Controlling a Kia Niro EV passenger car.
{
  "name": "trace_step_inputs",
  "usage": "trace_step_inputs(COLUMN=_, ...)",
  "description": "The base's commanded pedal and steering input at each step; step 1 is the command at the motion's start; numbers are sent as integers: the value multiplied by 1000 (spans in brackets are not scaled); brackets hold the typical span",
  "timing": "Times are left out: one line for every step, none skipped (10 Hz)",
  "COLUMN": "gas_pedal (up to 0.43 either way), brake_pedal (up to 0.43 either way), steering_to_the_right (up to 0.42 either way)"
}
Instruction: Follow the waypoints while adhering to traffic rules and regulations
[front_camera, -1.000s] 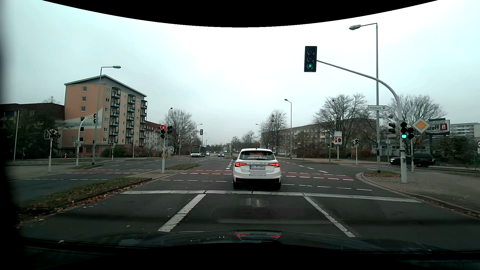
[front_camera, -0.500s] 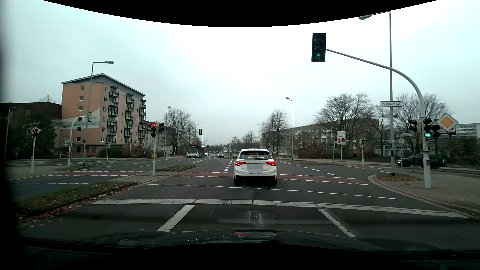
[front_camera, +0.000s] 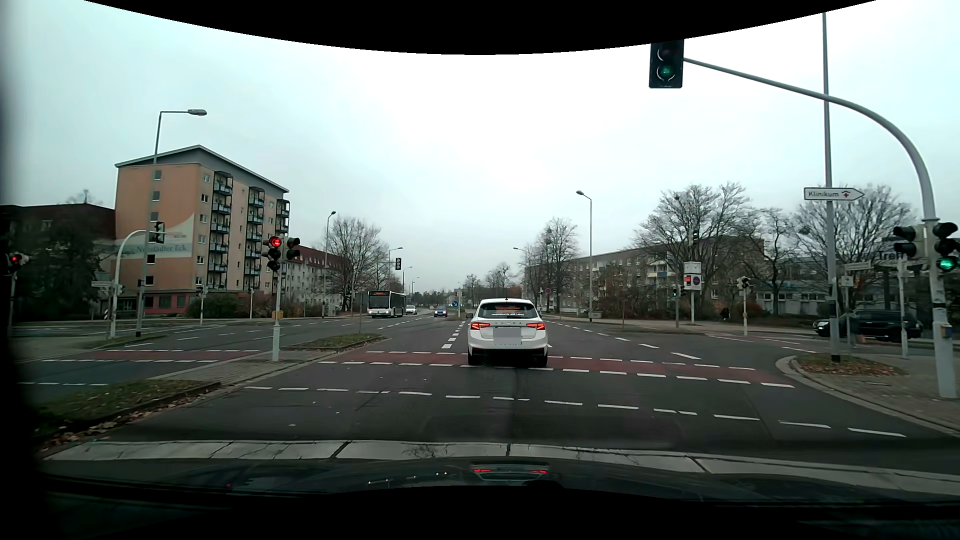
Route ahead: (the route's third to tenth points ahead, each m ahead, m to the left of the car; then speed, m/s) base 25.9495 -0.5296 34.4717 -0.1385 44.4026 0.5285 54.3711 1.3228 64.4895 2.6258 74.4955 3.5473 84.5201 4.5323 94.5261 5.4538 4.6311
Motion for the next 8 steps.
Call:
trace_step_inputs(gas_pedal=331, brake_pedal=0, steering_to_the_right=-11)
trace_step_inputs(gas_pedal=331, brake_pedal=0, steering_to_the_right=-11)
trace_step_inputs(gas_pedal=319, brake_pedal=0, steering_to_the_right=-11)
trace_step_inputs(gas_pedal=311, brake_pedal=0, steering_to_the_right=-11)
trace_step_inputs(gas_pedal=311, brake_pedal=0, steering_to_the_right=-11)
trace_step_inputs(gas_pedal=311, brake_pedal=0, steering_to_the_right=-11)
trace_step_inputs(gas_pedal=299, brake_pedal=0, steering_to_the_right=-12)
trace_step_inputs(gas_pedal=299, brake_pedal=0, steering_to_the_right=-12)
